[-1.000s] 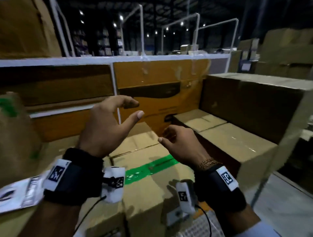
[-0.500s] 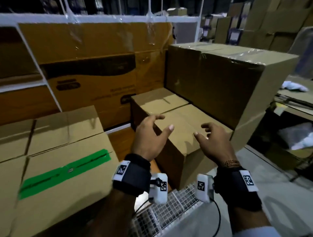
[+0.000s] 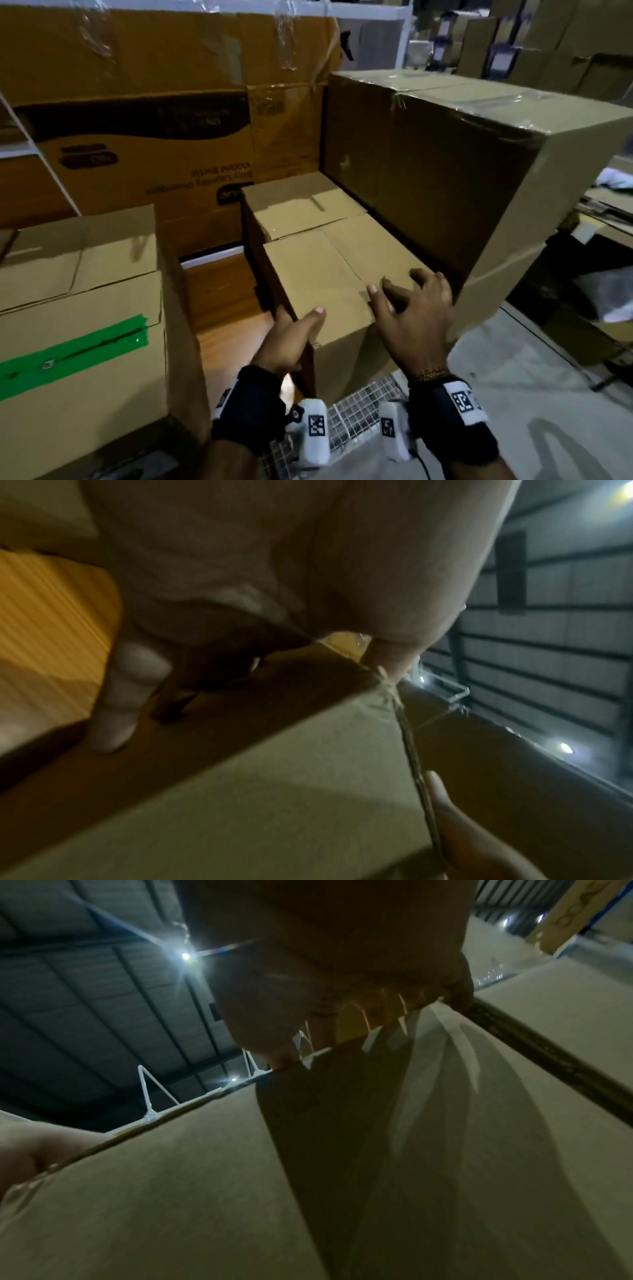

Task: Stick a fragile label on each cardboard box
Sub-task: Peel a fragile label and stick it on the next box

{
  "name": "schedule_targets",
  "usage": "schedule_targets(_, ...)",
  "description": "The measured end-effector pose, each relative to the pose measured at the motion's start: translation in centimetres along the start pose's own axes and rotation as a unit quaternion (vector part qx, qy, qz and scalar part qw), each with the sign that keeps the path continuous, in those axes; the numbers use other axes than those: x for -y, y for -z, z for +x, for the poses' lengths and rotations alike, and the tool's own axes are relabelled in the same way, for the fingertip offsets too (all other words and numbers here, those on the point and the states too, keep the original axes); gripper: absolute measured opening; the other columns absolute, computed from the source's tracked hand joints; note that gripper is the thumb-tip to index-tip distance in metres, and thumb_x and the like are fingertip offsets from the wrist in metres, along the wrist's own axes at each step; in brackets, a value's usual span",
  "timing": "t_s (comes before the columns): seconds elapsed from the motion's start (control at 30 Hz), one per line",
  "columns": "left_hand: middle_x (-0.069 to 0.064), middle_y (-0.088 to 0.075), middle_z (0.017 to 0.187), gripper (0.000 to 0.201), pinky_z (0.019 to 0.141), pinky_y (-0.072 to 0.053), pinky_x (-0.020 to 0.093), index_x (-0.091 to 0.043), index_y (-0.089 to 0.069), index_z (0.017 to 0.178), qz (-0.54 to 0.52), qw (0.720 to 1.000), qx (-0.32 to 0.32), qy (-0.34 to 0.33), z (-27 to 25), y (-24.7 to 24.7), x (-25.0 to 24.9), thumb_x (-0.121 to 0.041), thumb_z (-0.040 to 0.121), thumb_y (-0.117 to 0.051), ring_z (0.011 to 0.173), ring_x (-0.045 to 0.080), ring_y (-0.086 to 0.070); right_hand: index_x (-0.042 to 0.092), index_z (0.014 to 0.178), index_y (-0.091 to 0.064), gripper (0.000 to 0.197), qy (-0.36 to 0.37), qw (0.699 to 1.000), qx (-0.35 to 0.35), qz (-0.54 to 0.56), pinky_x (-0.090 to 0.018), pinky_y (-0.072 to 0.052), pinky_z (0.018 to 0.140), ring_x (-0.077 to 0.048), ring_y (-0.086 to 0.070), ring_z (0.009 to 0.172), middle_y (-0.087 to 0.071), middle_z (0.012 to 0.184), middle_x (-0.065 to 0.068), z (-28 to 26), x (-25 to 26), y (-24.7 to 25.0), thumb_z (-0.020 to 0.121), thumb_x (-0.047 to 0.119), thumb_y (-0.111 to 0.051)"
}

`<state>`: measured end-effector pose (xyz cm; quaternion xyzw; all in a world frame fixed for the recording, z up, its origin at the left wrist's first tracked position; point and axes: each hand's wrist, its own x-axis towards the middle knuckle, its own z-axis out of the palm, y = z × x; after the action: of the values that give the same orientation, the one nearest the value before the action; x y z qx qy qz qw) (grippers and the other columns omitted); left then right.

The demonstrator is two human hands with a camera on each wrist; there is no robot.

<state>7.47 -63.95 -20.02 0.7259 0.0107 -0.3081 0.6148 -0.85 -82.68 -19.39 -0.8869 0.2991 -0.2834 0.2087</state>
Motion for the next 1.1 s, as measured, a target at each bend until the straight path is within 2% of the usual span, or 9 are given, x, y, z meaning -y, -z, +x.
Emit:
schedule_targets(0.1,-0.002,-0.051,0.148,0.064,0.104,-0.046,0.059,-0.035,-0.032,0.153,-0.018,0.999,-0.031,-0.002,-1.8,-0.7,-0.4,-0.055,0.098,-0.059,0.131,0.032,-0.051,0.031,0.127,-0.073,0.060,0.029,0.998,-0.002,0.056,-0.063,-0.036,0.114,-0.035,-0.027,0.148,-0.038,0.158,-0.009,0.0,-1.4,0.4,0.087,0.073,-0.063)
schedule_targets(0.2,0.002,-0.054,0.146,0.058,0.110,-0.043,0.053,-0.028,-0.037,0.153,-0.040,0.995,-0.084,-0.024,-3.7,-1.5,-0.1,-0.052,0.103,-0.053,0.130,0.029,-0.054,0.026,0.153,-0.046,0.106,0.012,0.993,0.036,0.108,-0.059,-0.038,0.116,-0.036,-0.028,0.149,-0.025,0.164,-0.007,0.0,-2.9,1.6,0.070,0.091,-0.062)
schedule_targets(0.33,0.001,-0.058,0.143,0.052,0.113,-0.042,0.049,-0.024,-0.042,0.152,-0.054,0.989,-0.131,-0.054,-5.7,-3.0,0.2,-0.048,0.107,-0.047,0.129,0.027,-0.056,0.038,0.161,-0.017,0.129,0.050,0.983,0.131,0.120,-0.058,-0.040,0.114,-0.034,-0.042,0.135,-0.032,0.150,-0.008,0.0,-5.0,2.1,0.057,0.089,-0.075)
schedule_targets(0.53,-0.007,-0.067,0.111,0.032,0.073,-0.051,0.033,-0.025,-0.052,0.128,-0.041,0.970,-0.218,-0.096,-8.8,-3.8,-0.6,-0.048,0.106,-0.046,0.095,0.012,-0.065,0.036,0.158,-0.027,0.122,0.135,0.971,0.107,0.166,-0.053,-0.046,0.109,-0.029,-0.043,0.131,-0.034,0.145,-0.005,0.1,-5.5,3.5,0.058,0.059,-0.094)
schedule_targets(0.73,-0.002,-0.064,0.122,0.053,0.092,-0.053,0.041,-0.035,-0.040,0.126,-0.042,0.933,-0.302,-0.192,-15.0,-2.7,-3.3,-0.072,0.091,-0.055,0.109,0.016,-0.063,0.033,0.162,-0.017,0.129,0.194,0.938,0.022,0.288,-0.046,-0.038,0.113,-0.022,-0.035,0.141,-0.031,0.156,0.001,-0.8,-1.6,9.3,0.062,0.048,-0.097)
schedule_targets(0.87,-0.001,-0.053,0.142,0.081,0.110,-0.041,0.050,-0.037,-0.036,0.130,-0.051,0.917,-0.320,-0.233,-20.7,-0.5,-4.7,-0.095,0.074,-0.046,0.125,0.019,-0.053,0.031,0.163,-0.007,0.140,0.205,0.899,0.006,0.386,-0.025,-0.029,0.111,-0.005,-0.027,0.140,-0.027,0.161,0.001,-2.1,3.3,12.5,0.058,0.042,-0.099)
schedule_targets(0.93,-0.001,-0.042,0.155,0.092,0.111,-0.036,0.046,-0.041,-0.028,0.142,-0.063,0.906,-0.341,-0.242,-23.7,1.1,-5.0,-0.098,0.071,-0.038,0.132,0.023,-0.047,0.026,0.160,-0.011,0.137,0.229,0.878,0.004,0.420,-0.015,-0.031,0.109,-0.007,-0.032,0.141,-0.028,0.159,-0.003,-3.0,6.4,13.4,0.057,0.044,-0.099)
schedule_targets(1.03,-0.017,-0.043,0.149,0.111,0.115,-0.037,0.047,-0.041,-0.024,0.154,-0.079,0.877,-0.380,-0.283,-27.7,4.5,-4.7,-0.101,0.062,-0.044,0.135,0.015,-0.046,0.017,0.155,-0.021,0.126,0.273,0.867,0.000,0.416,-0.010,-0.031,0.110,-0.009,-0.034,0.139,-0.031,0.155,-0.006,-5.1,11.7,14.2,0.060,0.048,-0.097)
schedule_targets(1.1,-0.020,-0.061,0.135,0.104,0.102,-0.053,0.036,-0.039,-0.038,0.149,-0.090,0.854,-0.395,-0.327,-30.0,7.6,-4.2,-0.092,0.063,-0.061,0.121,0.004,-0.061,0.020,0.158,-0.020,0.125,0.303,0.857,0.002,0.416,-0.020,-0.033,0.113,-0.011,-0.030,0.140,-0.028,0.158,-0.005,-7.1,15.8,14.9,0.064,0.052,-0.095)
